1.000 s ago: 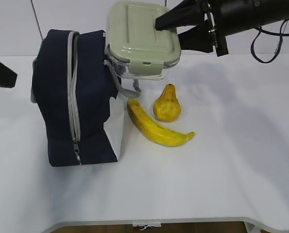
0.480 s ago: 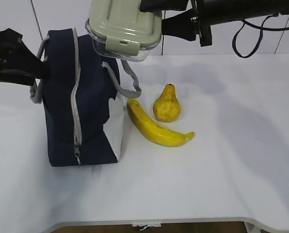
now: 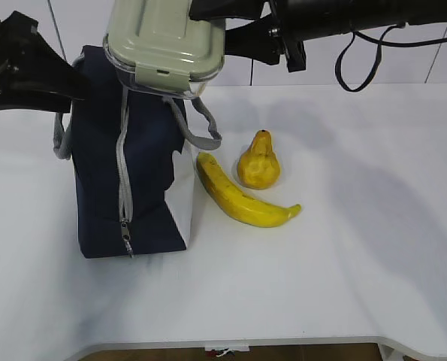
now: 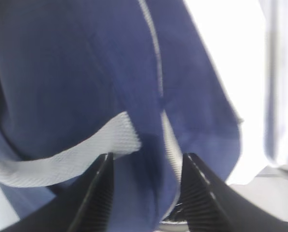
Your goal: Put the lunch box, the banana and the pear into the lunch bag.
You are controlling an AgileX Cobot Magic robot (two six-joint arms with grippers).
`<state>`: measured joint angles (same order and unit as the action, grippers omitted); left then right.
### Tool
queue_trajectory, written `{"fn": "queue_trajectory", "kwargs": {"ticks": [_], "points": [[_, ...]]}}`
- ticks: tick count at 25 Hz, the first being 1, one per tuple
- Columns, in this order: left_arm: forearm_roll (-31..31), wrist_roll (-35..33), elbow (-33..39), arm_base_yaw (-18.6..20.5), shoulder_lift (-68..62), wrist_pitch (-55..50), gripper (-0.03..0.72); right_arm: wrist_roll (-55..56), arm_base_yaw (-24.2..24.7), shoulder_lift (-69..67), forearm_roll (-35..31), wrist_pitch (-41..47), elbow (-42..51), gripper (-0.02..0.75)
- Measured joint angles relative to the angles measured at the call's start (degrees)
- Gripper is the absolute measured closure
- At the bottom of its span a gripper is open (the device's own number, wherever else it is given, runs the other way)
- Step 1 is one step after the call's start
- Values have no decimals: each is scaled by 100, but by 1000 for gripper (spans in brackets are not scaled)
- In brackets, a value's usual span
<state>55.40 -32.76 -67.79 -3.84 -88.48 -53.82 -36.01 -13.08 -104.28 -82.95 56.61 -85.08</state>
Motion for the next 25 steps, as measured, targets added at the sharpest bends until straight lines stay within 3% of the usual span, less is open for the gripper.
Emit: {"fn": "queue_trajectory", "kwargs": {"ticks": [8,15,17,22,25], "points": [[45,0,-27,0,-157,123,276,-7,0,0,-108,-24,0,358],[58,-8,-27,0,-406,123,293,-50,-13,0,-342,-36,0,358],[58,-8,-36,0,-406,123,358,-49,-17,0,-390,-48,0,358],[48,-13,-36,0,-406,41,620,-61,-63,0,-457,-71,0,358],[48,-13,-75,0,-420,-109,673,-72,-103,0,-466,-92,0,358]]}}
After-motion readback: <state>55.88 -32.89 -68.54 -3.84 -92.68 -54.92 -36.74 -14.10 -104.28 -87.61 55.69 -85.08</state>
